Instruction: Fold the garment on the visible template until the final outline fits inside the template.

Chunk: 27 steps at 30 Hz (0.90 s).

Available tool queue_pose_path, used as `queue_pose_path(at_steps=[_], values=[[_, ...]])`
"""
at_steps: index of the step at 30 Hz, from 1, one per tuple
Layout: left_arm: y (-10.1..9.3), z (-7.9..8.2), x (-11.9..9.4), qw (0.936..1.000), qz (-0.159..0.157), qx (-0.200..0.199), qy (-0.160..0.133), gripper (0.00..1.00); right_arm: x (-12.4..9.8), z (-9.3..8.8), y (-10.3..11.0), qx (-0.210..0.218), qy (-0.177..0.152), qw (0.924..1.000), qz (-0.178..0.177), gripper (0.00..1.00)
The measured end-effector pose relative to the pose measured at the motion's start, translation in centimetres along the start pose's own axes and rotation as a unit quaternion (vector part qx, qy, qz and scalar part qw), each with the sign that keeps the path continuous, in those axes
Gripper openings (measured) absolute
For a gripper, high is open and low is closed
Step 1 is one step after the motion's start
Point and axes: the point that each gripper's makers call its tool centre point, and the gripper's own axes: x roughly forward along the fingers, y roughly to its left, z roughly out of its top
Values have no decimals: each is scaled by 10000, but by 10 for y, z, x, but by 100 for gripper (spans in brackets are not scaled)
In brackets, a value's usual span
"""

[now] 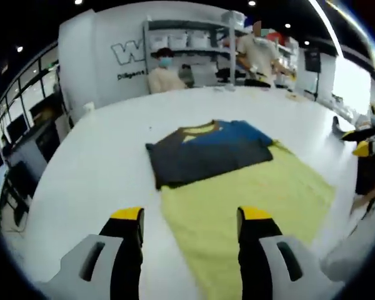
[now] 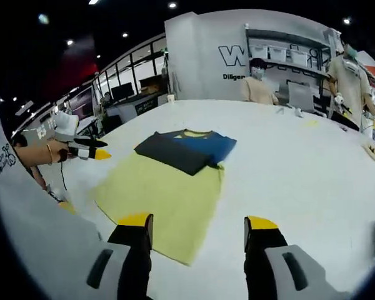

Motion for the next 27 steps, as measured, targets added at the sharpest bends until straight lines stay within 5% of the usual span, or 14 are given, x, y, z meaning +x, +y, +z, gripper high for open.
queue_pose_path(at_steps=[4, 11, 14, 27], values=[[4, -37, -14, 9987, 160, -243, 411, 53, 12, -15, 6, -118, 322, 9993, 123, 54], [3, -62, -23, 9969, 227, -368, 659, 49, 21, -29, 7, -164, 601, 9979, 197, 54], [3, -87, -29, 9950, 201, -457, 870, 48, 29, -33, 5, -181, 645, 9977, 98, 51], [-14, -113, -42, 9923, -6, -430, 1161, 36, 45, -77, 2, 259, 931, 9953, -40, 34]])
